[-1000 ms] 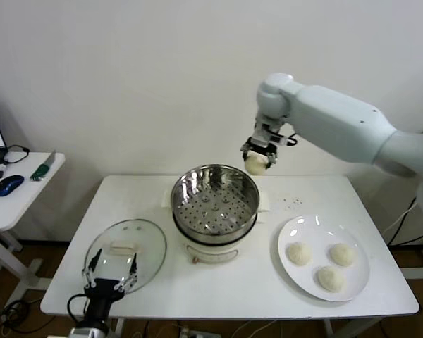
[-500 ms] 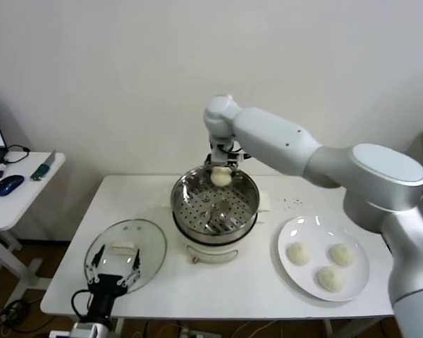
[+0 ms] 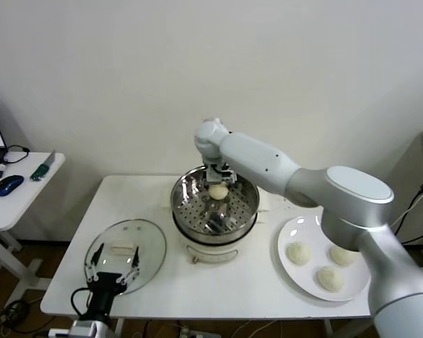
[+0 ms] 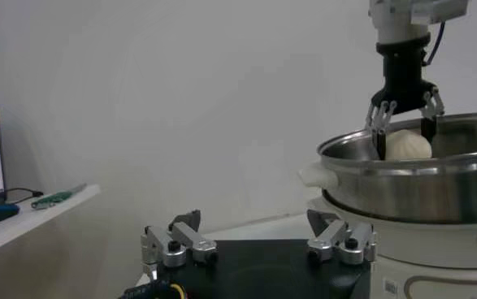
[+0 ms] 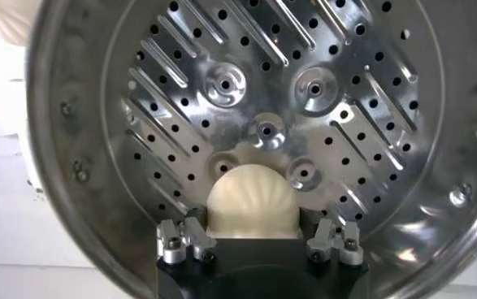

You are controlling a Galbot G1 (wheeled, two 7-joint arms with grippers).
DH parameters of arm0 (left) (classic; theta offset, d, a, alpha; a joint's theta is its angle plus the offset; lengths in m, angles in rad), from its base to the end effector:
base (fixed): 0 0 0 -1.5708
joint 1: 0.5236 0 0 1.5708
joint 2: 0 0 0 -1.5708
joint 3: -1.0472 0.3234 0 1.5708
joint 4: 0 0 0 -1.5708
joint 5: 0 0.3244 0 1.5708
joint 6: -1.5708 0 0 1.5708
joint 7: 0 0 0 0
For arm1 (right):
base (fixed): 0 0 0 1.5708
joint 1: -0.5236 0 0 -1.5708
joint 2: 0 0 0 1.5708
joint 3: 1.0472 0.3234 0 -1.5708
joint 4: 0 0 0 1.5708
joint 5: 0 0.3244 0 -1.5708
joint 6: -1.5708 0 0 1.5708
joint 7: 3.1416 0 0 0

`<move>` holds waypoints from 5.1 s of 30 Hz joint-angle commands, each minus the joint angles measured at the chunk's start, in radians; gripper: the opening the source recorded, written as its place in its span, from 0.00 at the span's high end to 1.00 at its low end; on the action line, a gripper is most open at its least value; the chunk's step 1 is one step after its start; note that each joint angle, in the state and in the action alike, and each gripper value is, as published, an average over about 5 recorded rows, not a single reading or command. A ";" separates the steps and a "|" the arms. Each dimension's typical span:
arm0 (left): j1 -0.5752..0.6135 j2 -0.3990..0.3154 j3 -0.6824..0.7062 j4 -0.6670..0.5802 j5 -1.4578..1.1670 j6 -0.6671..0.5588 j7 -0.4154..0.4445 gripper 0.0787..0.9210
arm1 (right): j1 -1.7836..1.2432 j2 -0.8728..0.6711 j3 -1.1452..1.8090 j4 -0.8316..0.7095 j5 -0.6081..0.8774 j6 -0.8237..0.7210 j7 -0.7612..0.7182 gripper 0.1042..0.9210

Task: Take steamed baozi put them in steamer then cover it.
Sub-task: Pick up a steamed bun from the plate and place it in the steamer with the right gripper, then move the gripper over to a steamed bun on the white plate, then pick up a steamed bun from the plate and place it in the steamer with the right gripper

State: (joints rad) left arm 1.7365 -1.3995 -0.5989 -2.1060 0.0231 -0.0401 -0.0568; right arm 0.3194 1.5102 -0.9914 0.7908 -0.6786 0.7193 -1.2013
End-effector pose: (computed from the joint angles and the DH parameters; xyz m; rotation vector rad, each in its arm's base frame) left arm 0.1180 0.0476 -0.2943 0.0209 -3.0242 -0.3167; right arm 0.5554 0.1964 -0.1019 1.8365 0.0339 2.4638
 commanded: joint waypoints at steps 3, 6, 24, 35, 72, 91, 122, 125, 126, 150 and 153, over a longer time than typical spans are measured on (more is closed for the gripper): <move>0.001 0.002 -0.004 -0.001 -0.002 -0.002 0.000 0.12 | -0.013 0.002 0.017 0.015 -0.065 0.006 0.003 0.15; 0.001 0.002 -0.005 -0.001 -0.002 -0.002 0.000 0.12 | 0.014 -0.021 0.022 0.046 -0.035 0.000 -0.011 0.13; 0.019 0.003 -0.010 -0.014 -0.001 -0.014 0.000 0.12 | 0.431 -0.513 -0.381 0.406 0.797 -0.535 0.058 0.12; 0.022 0.005 -0.004 -0.003 -0.016 -0.021 0.002 0.12 | 0.486 -0.813 -0.594 0.629 1.140 -0.973 0.190 0.12; 0.028 0.005 -0.027 0.048 -0.041 -0.024 -0.017 0.12 | -0.170 -0.853 -0.209 0.463 0.949 -0.985 0.251 0.12; 0.027 0.005 -0.025 0.054 -0.038 -0.027 -0.018 0.12 | -0.197 -0.811 -0.194 0.435 0.921 -0.985 0.234 0.14; 0.014 0.012 0.010 0.032 -0.046 -0.022 -0.019 0.12 | 0.590 -0.626 -0.615 0.350 1.402 -0.980 0.143 0.30; 0.014 0.014 0.016 0.031 -0.045 -0.022 -0.018 0.12 | 0.619 -0.560 -0.626 0.341 1.455 -0.988 0.144 0.30; 0.014 0.015 0.018 0.030 -0.044 -0.022 -0.018 0.12 | 0.623 -0.537 -0.627 0.340 1.471 -0.991 0.147 0.30; 0.055 0.027 -0.001 0.024 -0.050 -0.046 -0.013 0.12 | 0.320 -0.117 -0.552 0.261 1.508 -1.074 0.303 0.30; 0.060 0.030 -0.006 0.025 -0.054 -0.049 -0.013 0.12 | 0.291 -0.099 -0.553 0.245 1.496 -1.074 0.304 0.30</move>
State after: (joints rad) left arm 1.7888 -1.3723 -0.5998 -2.0836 -0.0258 -0.0841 -0.0697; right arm 0.7018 1.2945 -1.5436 1.0736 0.8130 -0.3452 -0.9216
